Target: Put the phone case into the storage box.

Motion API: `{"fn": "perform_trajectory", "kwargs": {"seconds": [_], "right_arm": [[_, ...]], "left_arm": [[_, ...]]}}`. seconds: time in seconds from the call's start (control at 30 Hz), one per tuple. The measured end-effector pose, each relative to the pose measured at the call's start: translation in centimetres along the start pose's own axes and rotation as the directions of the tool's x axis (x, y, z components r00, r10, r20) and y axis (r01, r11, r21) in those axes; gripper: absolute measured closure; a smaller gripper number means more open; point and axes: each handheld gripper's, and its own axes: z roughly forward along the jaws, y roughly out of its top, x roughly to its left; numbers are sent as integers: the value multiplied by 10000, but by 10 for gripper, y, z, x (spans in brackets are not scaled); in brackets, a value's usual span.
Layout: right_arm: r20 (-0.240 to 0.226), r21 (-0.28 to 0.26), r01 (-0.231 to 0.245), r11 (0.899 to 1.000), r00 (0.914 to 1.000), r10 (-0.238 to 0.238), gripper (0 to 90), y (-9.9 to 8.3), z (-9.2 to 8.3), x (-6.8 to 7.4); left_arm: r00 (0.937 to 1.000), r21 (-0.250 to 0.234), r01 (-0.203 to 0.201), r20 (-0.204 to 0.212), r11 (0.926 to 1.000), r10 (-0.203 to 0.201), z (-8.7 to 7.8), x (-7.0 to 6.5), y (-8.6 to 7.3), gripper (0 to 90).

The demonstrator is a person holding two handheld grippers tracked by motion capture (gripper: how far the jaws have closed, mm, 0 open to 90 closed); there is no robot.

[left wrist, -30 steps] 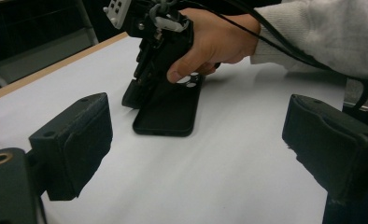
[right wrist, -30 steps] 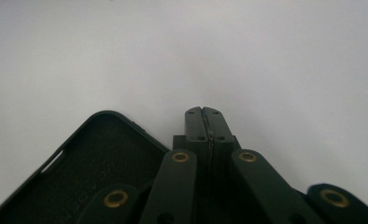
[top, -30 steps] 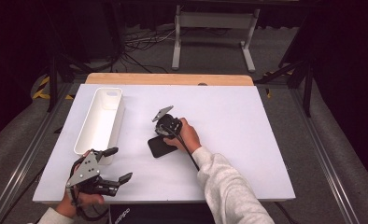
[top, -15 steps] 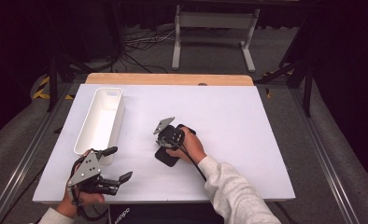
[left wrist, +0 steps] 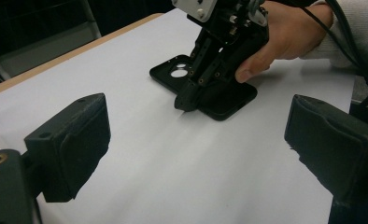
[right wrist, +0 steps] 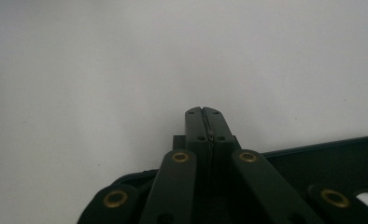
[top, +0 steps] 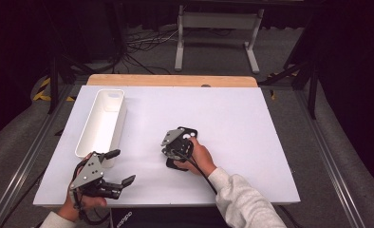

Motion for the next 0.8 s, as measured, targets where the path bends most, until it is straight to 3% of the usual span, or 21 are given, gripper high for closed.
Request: {"fn": "perform_trajectory", "kwargs": {"seconds": [0.4,0.6,0.8], "right_arm": [[0,40,447,9990,9990,-447,900,-9,-10,11],[174,-75,445,9990,9989,-444,900,-15,-15,16],[52,-66,402,9992,9992,-401,896,-19,-18,15]], "left_arm": [[10000,-21,9,-41,10000,-9,1,0,-1,78],[9999,-24,107,-73,9999,-107,1,1,-1,78],[9999,-5,98,-60,10000,-98,2,1,-1,78]]}}
